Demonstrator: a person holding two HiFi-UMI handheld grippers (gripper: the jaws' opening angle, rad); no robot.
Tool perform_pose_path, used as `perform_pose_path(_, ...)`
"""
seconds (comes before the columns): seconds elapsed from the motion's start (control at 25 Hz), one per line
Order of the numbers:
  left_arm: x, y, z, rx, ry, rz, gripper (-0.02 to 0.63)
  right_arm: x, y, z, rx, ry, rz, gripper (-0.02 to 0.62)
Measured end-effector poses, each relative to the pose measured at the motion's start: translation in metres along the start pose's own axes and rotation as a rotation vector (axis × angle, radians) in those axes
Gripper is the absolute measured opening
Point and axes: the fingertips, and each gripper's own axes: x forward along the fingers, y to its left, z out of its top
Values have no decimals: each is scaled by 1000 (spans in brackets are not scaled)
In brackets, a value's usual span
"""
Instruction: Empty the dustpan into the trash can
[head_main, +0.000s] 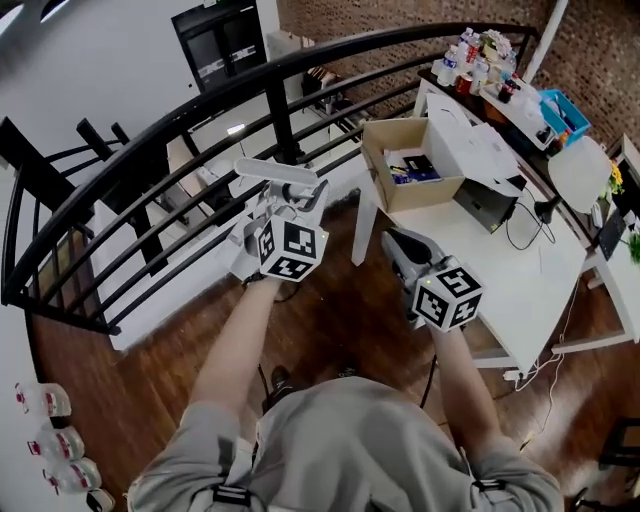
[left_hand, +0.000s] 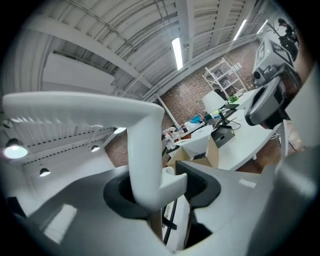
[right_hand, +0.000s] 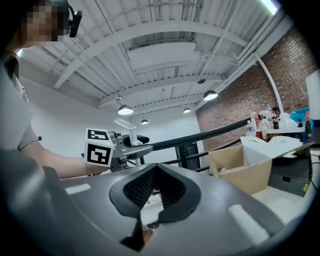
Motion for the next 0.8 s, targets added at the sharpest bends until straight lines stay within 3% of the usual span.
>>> perform_pose_path(0.36,-102,165,-46,-191,-61,262,176,70,84,17,-56,1,93,-2)
perform_pose_path(0.56,-164,224,-48,-258,-122,356,176,109,130,15,-75,13,152,-2)
perform_pose_path(0.8,-228,266,-89,-385,-67,415,175,155,188,-1,-85,54,235,-2)
